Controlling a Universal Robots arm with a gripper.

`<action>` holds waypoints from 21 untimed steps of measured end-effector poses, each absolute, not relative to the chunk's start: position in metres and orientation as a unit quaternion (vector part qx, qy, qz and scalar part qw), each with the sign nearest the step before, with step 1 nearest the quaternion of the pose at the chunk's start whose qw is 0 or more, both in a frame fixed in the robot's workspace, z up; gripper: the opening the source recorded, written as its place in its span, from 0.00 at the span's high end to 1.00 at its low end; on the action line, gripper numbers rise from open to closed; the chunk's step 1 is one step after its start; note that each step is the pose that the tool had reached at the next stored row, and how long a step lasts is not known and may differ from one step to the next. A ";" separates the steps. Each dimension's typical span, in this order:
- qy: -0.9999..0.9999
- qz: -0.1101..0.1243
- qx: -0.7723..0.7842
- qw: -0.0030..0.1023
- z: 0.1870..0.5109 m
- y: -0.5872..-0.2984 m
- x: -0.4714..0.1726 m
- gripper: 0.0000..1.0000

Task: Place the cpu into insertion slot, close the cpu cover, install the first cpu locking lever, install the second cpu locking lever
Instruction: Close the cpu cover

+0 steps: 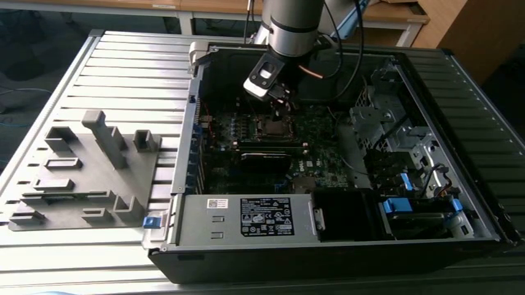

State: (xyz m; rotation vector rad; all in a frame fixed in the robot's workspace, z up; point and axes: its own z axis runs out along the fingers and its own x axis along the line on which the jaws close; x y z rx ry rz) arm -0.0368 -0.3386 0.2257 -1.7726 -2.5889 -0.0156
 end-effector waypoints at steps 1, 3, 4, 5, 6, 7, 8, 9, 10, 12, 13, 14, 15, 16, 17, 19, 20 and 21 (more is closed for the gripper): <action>-0.828 -0.005 -0.561 0.002 0.226 -0.339 -0.037 0.89; -0.831 -0.005 -0.556 0.002 0.226 -0.339 -0.037 0.89; -0.831 -0.005 -0.556 0.002 0.226 -0.339 -0.037 0.89; -0.832 -0.005 -0.554 0.002 0.226 -0.339 -0.037 0.89; -0.834 -0.005 -0.552 0.002 0.226 -0.339 -0.037 0.89; -0.834 -0.005 -0.552 0.002 0.226 -0.339 -0.037 0.89; -0.834 -0.005 -0.552 0.002 0.226 -0.339 -0.037 0.89; -0.834 -0.005 -0.552 0.002 0.226 -0.339 -0.037 0.89; -0.834 -0.005 -0.552 0.002 0.226 -0.339 -0.037 0.89; -0.834 -0.005 -0.552 0.002 0.226 -0.339 -0.037 0.89; -0.834 -0.005 -0.552 0.002 0.226 -0.339 -0.037 0.89; -0.834 -0.005 -0.552 0.002 0.226 -0.339 -0.037 0.89; -0.834 -0.005 -0.552 0.002 0.226 -0.339 -0.037 0.89; -0.834 -0.005 -0.552 0.002 0.226 -0.339 -0.037 0.89; -0.834 -0.005 -0.552 0.002 0.226 -0.339 -0.037 0.89; -0.837 -0.005 -0.547 0.002 0.226 -0.339 -0.037 0.89; -0.841 -0.005 -0.541 0.002 0.226 -0.339 -0.037 0.89; -0.846 -0.005 -0.534 0.002 0.226 -0.339 -0.037 0.89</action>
